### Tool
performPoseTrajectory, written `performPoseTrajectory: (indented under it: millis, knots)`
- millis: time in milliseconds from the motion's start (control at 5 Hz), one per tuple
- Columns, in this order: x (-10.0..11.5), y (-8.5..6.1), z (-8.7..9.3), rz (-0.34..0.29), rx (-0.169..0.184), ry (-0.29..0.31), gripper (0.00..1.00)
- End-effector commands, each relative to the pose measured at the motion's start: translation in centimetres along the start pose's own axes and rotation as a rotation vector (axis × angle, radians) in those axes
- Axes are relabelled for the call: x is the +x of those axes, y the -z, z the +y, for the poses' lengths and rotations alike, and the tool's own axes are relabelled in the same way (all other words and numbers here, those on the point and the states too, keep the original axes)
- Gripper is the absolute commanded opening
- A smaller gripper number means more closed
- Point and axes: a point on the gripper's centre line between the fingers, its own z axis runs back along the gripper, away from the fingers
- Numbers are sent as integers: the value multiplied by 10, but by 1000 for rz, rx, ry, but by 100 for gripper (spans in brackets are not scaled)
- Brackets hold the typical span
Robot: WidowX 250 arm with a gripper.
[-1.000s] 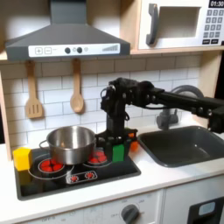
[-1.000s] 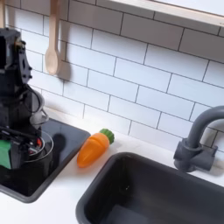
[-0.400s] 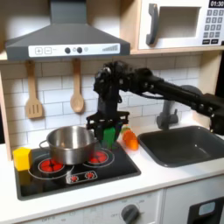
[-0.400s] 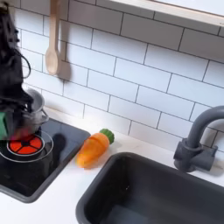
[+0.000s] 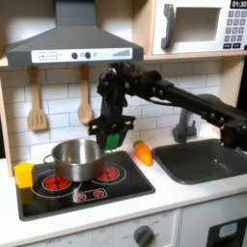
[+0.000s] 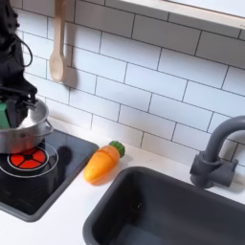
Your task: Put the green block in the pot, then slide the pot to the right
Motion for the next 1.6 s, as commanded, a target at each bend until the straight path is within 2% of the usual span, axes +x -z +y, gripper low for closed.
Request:
performPoseTrajectory:
  millis: [0, 200, 800, 1000, 1400]
  knots:
    - [21, 2, 8, -39, 17, -22, 0]
    - [33, 4, 18, -60, 31, -53, 0]
    - [54, 15, 30, -126, 77, -40, 0]
    - [59, 20, 34, -126, 90, -36, 0]
    - [65, 28, 33, -142, 95, -17, 0]
